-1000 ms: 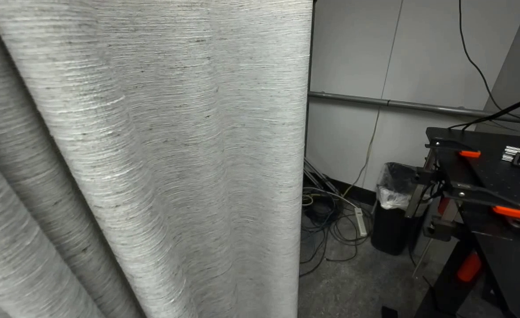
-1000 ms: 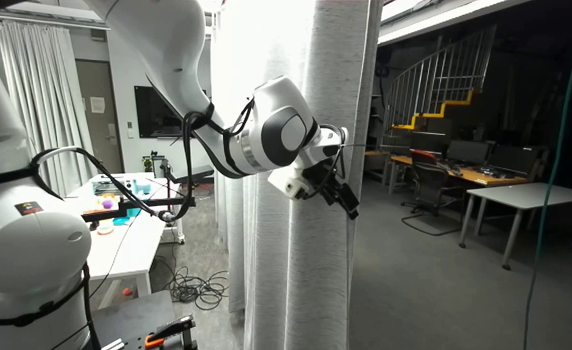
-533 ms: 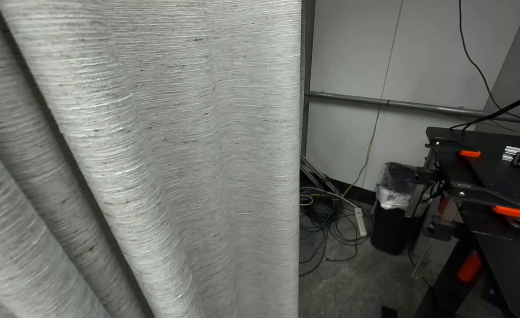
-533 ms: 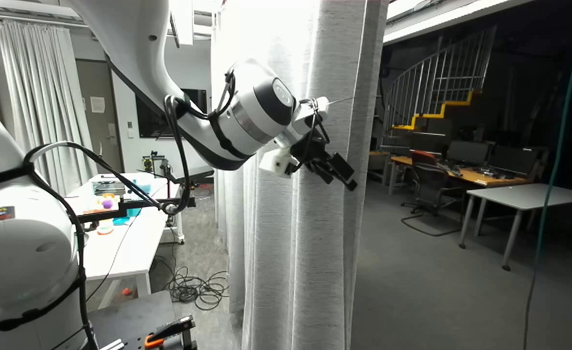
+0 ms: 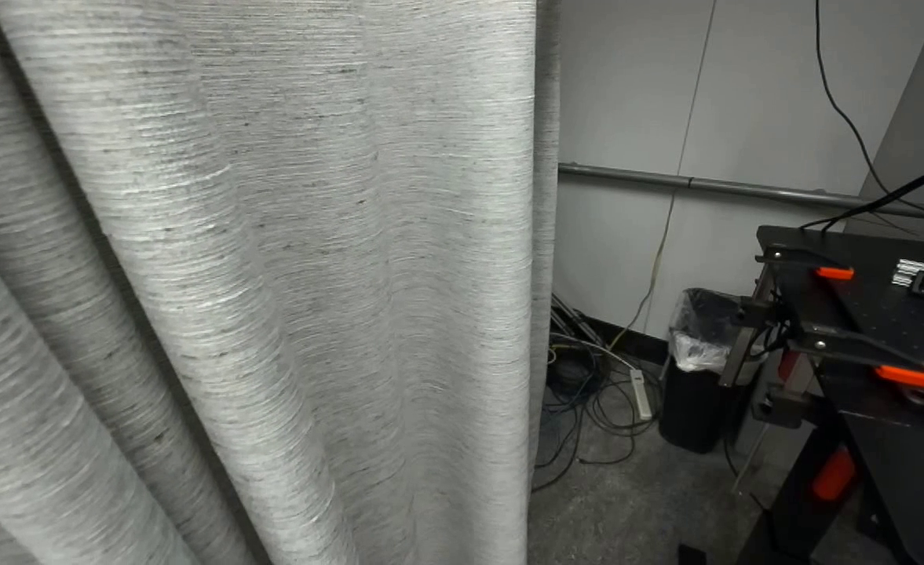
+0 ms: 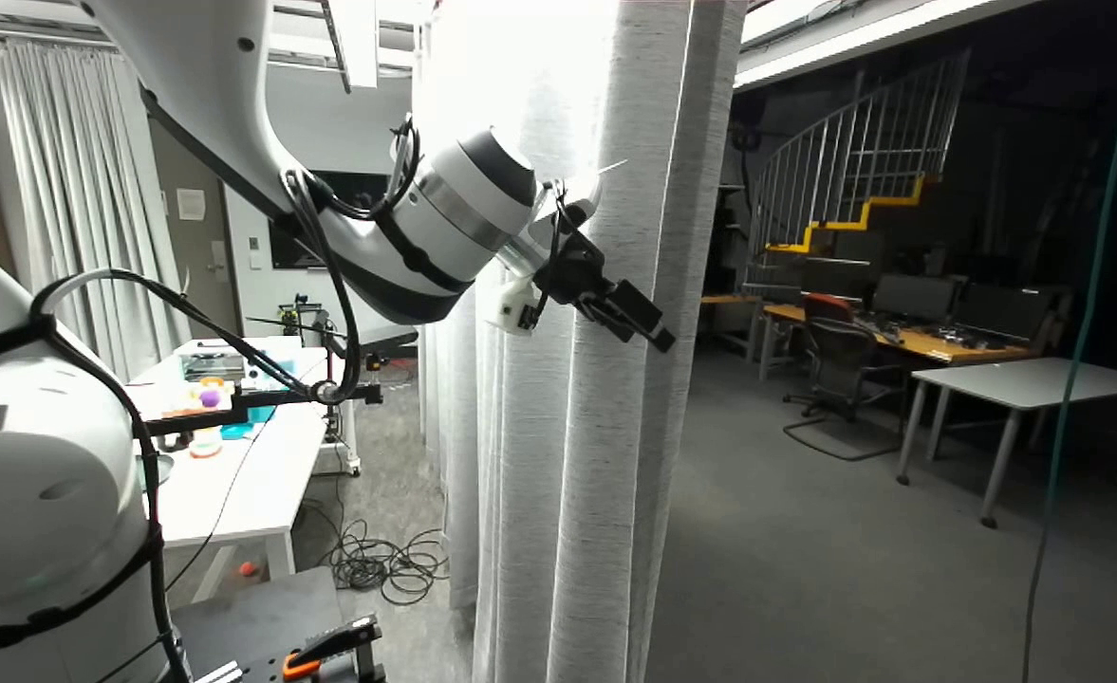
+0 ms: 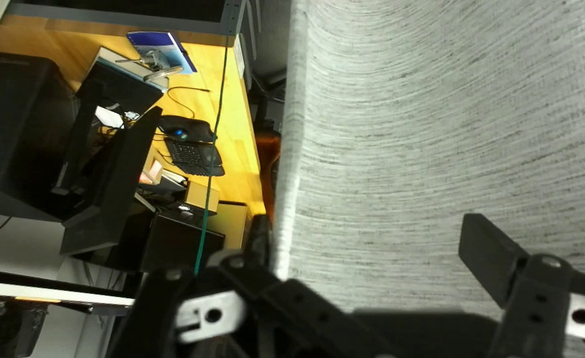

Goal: Draw the curtain

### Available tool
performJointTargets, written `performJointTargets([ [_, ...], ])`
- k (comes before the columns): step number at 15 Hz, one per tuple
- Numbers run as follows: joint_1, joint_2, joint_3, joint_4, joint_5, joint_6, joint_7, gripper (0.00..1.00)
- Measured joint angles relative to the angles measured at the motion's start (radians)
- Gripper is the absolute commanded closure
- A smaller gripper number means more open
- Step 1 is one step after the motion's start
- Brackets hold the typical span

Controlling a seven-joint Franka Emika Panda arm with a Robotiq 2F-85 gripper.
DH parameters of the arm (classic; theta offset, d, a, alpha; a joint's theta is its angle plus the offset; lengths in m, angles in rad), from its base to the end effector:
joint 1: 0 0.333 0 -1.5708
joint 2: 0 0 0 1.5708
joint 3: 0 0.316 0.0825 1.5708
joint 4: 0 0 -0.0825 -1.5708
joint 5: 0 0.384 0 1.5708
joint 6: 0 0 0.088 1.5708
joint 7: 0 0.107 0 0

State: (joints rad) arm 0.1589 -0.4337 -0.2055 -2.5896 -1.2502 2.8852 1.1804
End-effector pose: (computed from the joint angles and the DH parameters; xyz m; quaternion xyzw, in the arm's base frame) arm 0.4248 0.0326 0.4577 0.8997 -0.0566 0.4235 0.0894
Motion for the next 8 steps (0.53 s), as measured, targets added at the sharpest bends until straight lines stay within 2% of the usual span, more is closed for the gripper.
performJointTargets([
  [2, -0.023, -0.012, 0.016, -0.011, -0.039, -0.016, 0.049, 0.0],
  [4, -0.044, -0.027, 0.029, -0.019, -0.076, -0.037, 0.087, 0.25],
  [5, -0.053, -0.035, 0.034, -0.023, -0.091, -0.048, 0.103, 0.27],
  [6, -0.061, -0.044, 0.039, -0.028, -0.105, -0.058, 0.115, 0.33],
  [8, -0.074, -0.061, 0.044, -0.038, -0.128, -0.07, 0.13, 0.5],
])
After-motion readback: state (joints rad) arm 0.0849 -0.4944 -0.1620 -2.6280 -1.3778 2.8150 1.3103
